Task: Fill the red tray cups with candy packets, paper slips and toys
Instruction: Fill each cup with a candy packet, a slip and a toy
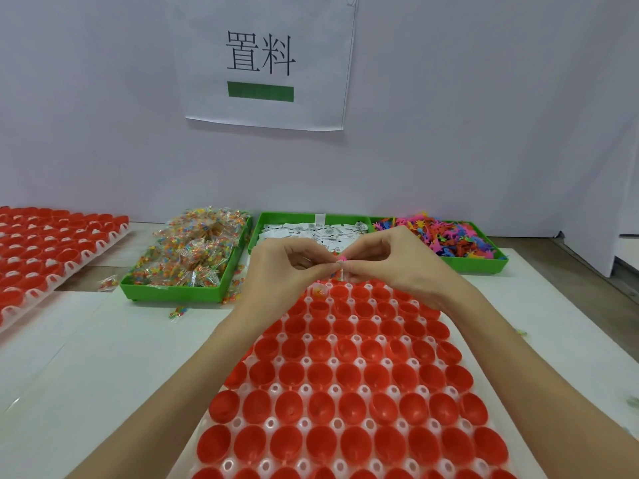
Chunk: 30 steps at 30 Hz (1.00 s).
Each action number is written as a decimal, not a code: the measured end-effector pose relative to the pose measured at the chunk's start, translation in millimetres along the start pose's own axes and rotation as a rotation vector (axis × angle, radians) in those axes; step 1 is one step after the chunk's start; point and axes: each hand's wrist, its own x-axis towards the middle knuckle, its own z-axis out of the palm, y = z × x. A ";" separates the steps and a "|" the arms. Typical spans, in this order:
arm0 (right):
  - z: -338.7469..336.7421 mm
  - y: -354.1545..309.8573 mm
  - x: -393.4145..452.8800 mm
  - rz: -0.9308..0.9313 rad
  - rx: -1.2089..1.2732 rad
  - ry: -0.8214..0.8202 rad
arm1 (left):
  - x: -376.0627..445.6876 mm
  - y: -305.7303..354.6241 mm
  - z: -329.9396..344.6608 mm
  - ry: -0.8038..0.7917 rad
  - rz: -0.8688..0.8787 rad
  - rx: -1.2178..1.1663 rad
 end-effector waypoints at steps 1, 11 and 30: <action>-0.5 0.1 0.1 0.014 0.016 -0.023 | -0.4 -0.4 1.1 0.003 0.015 0.026; 5.4 12.9 5.8 0.006 -0.299 -0.006 | -2.0 -3.8 5.3 -0.057 0.083 0.248; 19.3 19.7 9.5 0.059 -0.480 0.050 | -2.7 -10.5 5.6 -0.192 0.454 0.685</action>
